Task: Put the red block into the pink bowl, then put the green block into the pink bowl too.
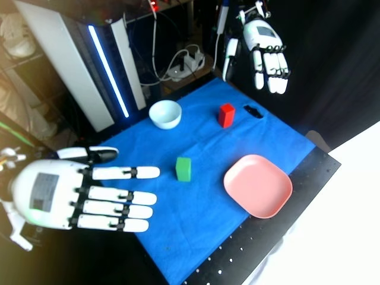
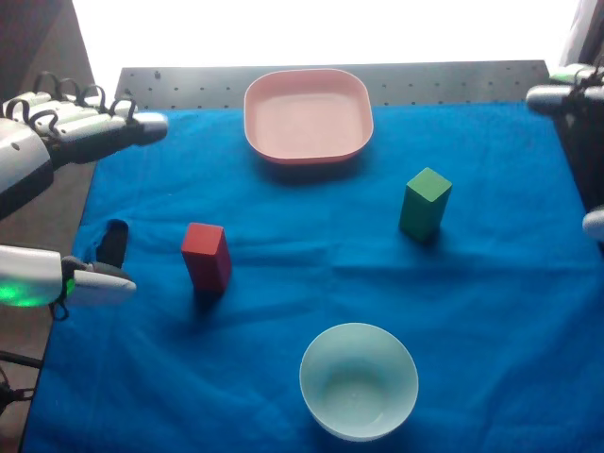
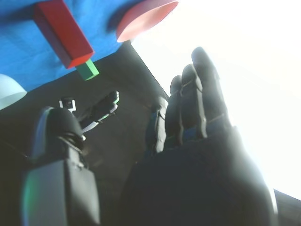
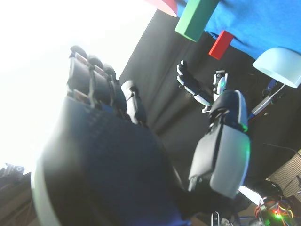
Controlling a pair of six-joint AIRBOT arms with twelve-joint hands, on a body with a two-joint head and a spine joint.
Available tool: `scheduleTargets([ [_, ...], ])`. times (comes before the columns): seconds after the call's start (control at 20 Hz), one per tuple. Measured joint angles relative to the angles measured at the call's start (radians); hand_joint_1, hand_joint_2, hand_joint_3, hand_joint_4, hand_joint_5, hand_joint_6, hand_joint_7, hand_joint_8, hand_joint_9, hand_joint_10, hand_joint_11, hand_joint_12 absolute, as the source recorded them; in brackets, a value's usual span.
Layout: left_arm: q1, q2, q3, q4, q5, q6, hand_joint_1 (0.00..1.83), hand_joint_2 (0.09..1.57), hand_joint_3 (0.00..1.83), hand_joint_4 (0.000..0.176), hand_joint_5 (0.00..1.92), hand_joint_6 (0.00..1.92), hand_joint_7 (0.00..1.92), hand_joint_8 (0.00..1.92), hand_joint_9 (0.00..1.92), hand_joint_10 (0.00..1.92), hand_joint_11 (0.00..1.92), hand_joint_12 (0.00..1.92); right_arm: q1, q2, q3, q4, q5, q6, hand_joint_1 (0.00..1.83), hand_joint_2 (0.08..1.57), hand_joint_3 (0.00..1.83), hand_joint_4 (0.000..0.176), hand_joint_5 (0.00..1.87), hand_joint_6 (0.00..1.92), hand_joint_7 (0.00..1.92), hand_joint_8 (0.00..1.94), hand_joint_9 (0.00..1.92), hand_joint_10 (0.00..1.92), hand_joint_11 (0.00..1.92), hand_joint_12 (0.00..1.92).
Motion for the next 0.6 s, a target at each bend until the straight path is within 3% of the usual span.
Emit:
scheduleTargets([
  [0.1, -0.013, -0.014, 0.007, 0.003, 0.021, 0.0, 0.83, 0.88, 0.0, 0.077, 0.3, 0.0, 0.22, 0.0, 0.16, 0.0, 0.0, 0.59, 0.0, 0.0, 0.0, -0.001, 0.0, 0.0, 0.64, 1.02, 0.0, 0.176, 0.31, 0.01, 0.18, 0.01, 0.14, 0.01, 0.01, 0.51],
  [0.2, -0.058, -0.051, 0.031, 0.03, 0.055, 0.0, 0.86, 0.88, 0.0, 0.041, 0.32, 0.0, 0.2, 0.0, 0.14, 0.0, 0.0, 0.53, 0.0, -0.001, 0.0, -0.001, -0.001, -0.002, 0.61, 1.04, 0.0, 0.176, 0.3, 0.0, 0.18, 0.0, 0.16, 0.0, 0.0, 0.57],
  [0.25, -0.09, -0.074, 0.045, 0.047, 0.077, 0.0, 0.84, 0.88, 0.0, 0.059, 0.31, 0.0, 0.18, 0.0, 0.11, 0.0, 0.0, 0.46, 0.0, -0.001, 0.0, -0.002, -0.001, -0.002, 0.6, 1.04, 0.0, 0.176, 0.31, 0.0, 0.19, 0.0, 0.16, 0.0, 0.0, 0.58],
  [0.3, -0.129, -0.103, 0.063, 0.067, 0.106, 0.0, 0.86, 0.9, 0.0, 0.086, 0.28, 0.0, 0.12, 0.01, 0.04, 0.01, 0.0, 0.25, 0.0, -0.002, 0.0, -0.002, 0.0, -0.002, 0.61, 1.05, 0.0, 0.176, 0.31, 0.0, 0.19, 0.0, 0.15, 0.0, 0.0, 0.58],
  [0.35, -0.155, -0.127, 0.079, 0.082, 0.126, 0.0, 0.84, 0.89, 0.0, 0.088, 0.28, 0.0, 0.12, 0.0, 0.05, 0.01, 0.0, 0.27, 0.0, -0.002, 0.0, -0.002, 0.0, -0.002, 0.64, 1.04, 0.0, 0.176, 0.32, 0.01, 0.2, 0.01, 0.16, 0.0, 0.0, 0.59],
  [0.4, -0.181, -0.157, 0.098, 0.092, 0.153, 0.0, 0.84, 0.87, 0.0, 0.115, 0.29, 0.0, 0.14, 0.0, 0.11, 0.01, 0.0, 0.53, 0.0, -0.002, 0.0, -0.002, 0.0, -0.002, 0.7, 1.02, 0.0, 0.176, 0.34, 0.01, 0.21, 0.01, 0.16, 0.0, 0.0, 0.58],
  [0.5, -0.194, -0.182, 0.115, 0.105, 0.19, 0.0, 0.87, 0.87, 0.0, 0.103, 0.32, 0.0, 0.25, 0.01, 0.23, 0.03, 0.0, 0.89, 0.0, -0.002, 0.0, -0.002, -0.001, -0.002, 0.67, 1.07, 0.0, 0.176, 0.29, 0.0, 0.16, 0.0, 0.1, 0.0, 0.0, 0.5],
  [0.6, -0.2, -0.19, 0.119, 0.114, 0.23, 0.0, 0.84, 0.9, 0.0, 0.079, 0.36, 0.0, 0.33, 0.01, 0.35, 0.03, 0.0, 1.03, 0.0, -0.002, 0.0, -0.002, -0.002, -0.002, 0.71, 1.06, 0.0, 0.176, 0.28, 0.0, 0.16, 0.0, 0.1, 0.0, 0.0, 0.49],
])
